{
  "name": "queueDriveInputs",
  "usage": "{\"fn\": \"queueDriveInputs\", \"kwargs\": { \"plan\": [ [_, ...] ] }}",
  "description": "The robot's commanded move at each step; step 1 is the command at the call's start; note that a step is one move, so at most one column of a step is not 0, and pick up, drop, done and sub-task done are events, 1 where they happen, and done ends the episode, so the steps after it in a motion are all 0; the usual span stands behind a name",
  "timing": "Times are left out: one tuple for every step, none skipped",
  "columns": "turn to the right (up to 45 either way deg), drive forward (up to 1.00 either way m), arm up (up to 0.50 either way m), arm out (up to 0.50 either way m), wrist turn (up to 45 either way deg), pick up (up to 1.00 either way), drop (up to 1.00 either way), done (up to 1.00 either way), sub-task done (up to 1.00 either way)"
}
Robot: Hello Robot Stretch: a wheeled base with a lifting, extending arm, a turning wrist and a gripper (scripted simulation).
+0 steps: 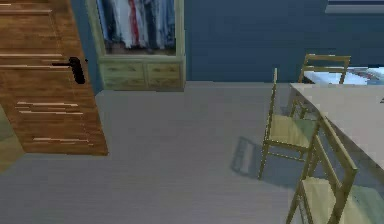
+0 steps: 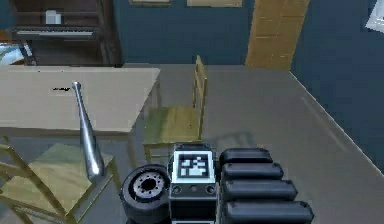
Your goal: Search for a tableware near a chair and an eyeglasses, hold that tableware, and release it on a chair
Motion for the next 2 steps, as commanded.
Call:
{"fn": "queueDriveInputs", "kwargs": {
  "plan": [
    [0.0,1.00,0.00,0.00,0.0,0.00,0.00,0.00,0.00],
    [3.0,0.00,0.00,0.00,0.0,0.00,0.00,0.00,0.00]
  ]
}}
